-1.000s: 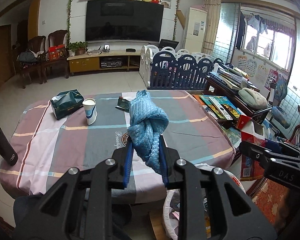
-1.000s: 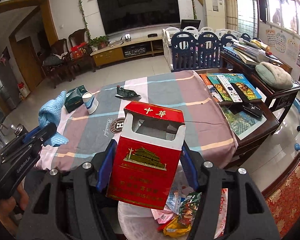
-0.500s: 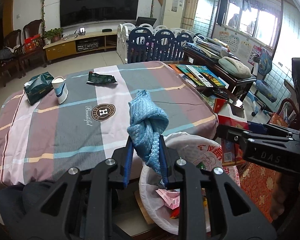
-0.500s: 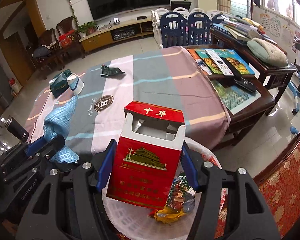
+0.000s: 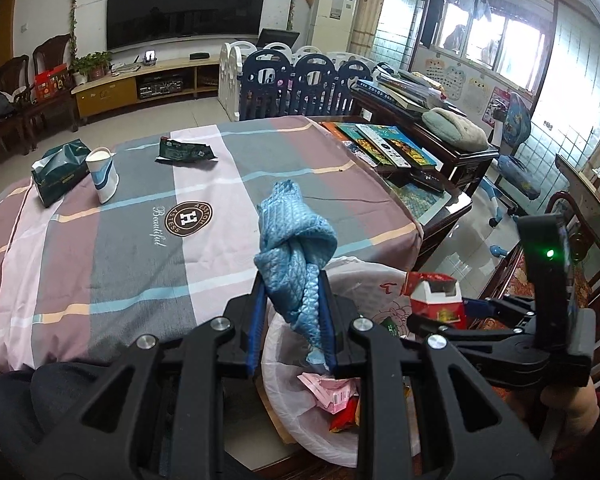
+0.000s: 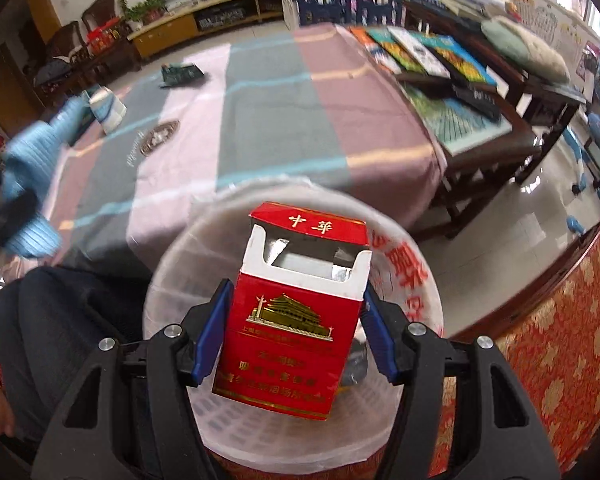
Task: Collect trash
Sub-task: 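Open the right gripper to drop the red box while the left drops the blue cloth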
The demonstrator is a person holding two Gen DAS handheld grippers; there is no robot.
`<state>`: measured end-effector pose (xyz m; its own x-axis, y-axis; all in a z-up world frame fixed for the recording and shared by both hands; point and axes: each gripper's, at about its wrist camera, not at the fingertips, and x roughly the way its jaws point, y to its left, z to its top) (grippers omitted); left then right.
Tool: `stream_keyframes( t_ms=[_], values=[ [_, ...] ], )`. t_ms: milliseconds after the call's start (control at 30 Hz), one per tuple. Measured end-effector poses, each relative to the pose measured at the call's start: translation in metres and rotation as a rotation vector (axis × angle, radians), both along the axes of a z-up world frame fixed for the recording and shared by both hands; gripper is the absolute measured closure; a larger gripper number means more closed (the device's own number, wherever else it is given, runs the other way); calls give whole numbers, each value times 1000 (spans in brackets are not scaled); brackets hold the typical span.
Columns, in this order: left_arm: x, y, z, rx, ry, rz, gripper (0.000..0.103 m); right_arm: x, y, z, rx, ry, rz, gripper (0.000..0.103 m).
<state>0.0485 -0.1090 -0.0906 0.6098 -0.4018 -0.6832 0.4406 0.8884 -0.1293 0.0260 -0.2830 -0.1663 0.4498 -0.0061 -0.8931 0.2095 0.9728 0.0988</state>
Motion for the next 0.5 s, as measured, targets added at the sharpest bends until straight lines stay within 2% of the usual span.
stream_keyframes(
  t_ms=[100,233,500],
  values=[
    [0,-4,-1,5,2,-15,78,-1,-7,-13,29,51,-24,38],
    [1,-10,-6,7,16,-46,78,-5,-20,-3,83,4,-87,18],
    [2,-24,-22,-8,69,-128,74,-10,-44,13,123,-85,-189,16]
  ],
)
